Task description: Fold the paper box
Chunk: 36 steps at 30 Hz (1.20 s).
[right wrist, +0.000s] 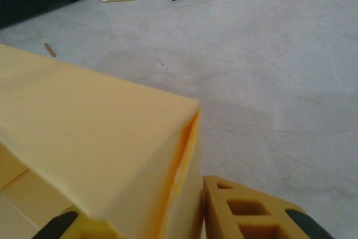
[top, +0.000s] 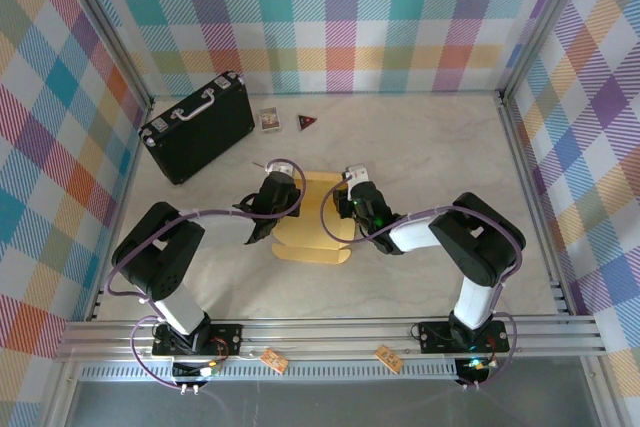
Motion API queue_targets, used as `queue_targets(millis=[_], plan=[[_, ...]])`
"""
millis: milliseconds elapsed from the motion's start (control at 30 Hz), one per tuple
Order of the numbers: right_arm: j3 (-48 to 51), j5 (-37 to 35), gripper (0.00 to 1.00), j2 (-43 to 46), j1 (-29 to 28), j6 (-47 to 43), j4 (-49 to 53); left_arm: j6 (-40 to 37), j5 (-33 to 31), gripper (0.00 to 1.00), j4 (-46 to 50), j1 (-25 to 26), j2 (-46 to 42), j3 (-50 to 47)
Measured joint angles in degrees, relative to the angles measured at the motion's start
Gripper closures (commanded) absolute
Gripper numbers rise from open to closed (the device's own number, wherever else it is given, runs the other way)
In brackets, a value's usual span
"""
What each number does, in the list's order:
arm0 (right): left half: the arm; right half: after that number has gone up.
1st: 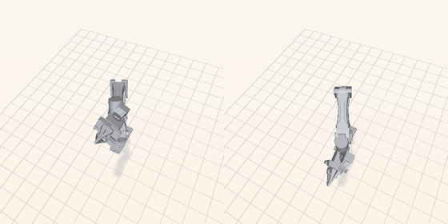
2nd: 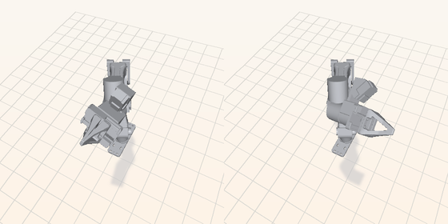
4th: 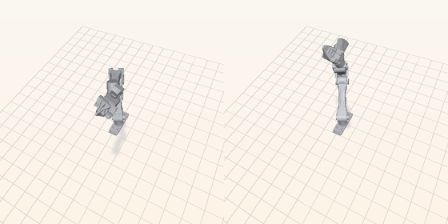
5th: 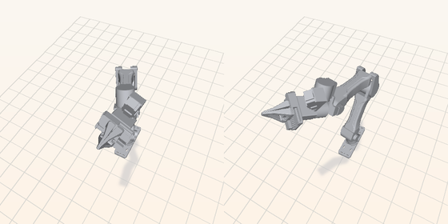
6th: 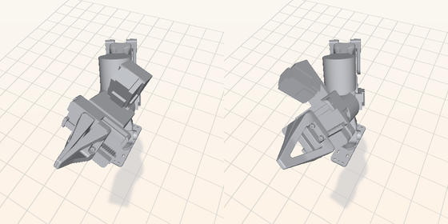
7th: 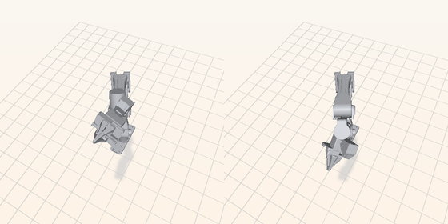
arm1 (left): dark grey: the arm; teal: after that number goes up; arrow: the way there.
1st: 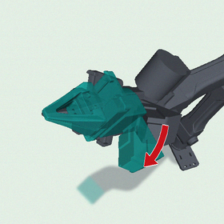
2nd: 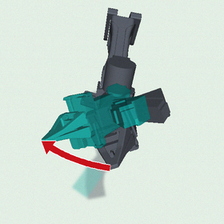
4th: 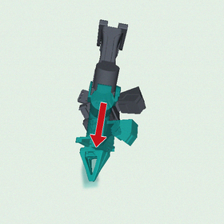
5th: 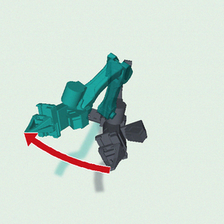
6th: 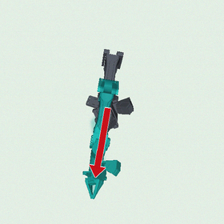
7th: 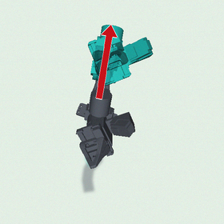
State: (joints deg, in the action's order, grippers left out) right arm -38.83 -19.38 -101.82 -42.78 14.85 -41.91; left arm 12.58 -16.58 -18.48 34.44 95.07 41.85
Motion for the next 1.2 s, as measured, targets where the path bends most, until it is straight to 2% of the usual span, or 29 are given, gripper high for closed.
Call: queue_targets(millis=[67, 167, 300, 433, 467, 700, 767, 833, 933, 1100, 1200], plan=[[0.1, 0.4, 0.59, 0.0, 0.0, 0.7, 0.0, 1.7, -1.4, 1.0, 0.4, 0.0, -0.2, -0.2], [0.7, 0.4, 0.6, 0.0, 0.0, 0.8, -0.5, 3.3, -2.8, 1.0, 0.5, 0.0, -1.0, -1.0], [1.0, 1.0, 0.77, 0.0, 0.0, 0.6, -0.7, 4.3, -3.0, 1.0, 0.7, 0.0, -1.8, -1.7], [1.0, 1.2, 0.99, -0.6, 0.0, 0.0, -1.4, 4.6, -3.2, 1.0, 2.0, 0.0, -2.7, -1.9], [1.0, 1.2, 1.0, -0.9, 0.0, -0.2, -1.6, 4.6, -3.2, 1.0, 2.4, 0.0, -3.0, -1.9], [1.0, 1.5, 0.99, -1.6, 0.0, -0.7, -2.6, 4.6, -3.1, 1.0, 3.8, 0.3, -3.3, -1.9], [1.4, 1.6, 0.72, -1.6, 0.0, -0.9, -3.1, 4.6, -3.0, 1.0, 3.8, 0.3, -3.4, -1.9], [1.7, 2.7, 0.66, -1.6, 0.0, -1.8, -3.9, 4.6, -2.8, 1.0, 4.0, 0.4, -3.4, -1.9], [1.8, 4.3, 0.68, -1.6, 0.0, -2.6, -4.9, 4.5, -2.5, 1.0, 4.5, 0.4, -3.7, -1.8], [1.8, 5.4, 0.84, -3.0, 0.1, -3.8, -6.1, 4.0, -2.4, 1.0, 5.3, 0.4, -4.3, -1.8], [1.7, 5.1, 0.86, -3.9, 0.1, -4.2, -6.6, 3.6, -2.1, 1.0, 6.2, 0.4, -4.4, -1.8]])
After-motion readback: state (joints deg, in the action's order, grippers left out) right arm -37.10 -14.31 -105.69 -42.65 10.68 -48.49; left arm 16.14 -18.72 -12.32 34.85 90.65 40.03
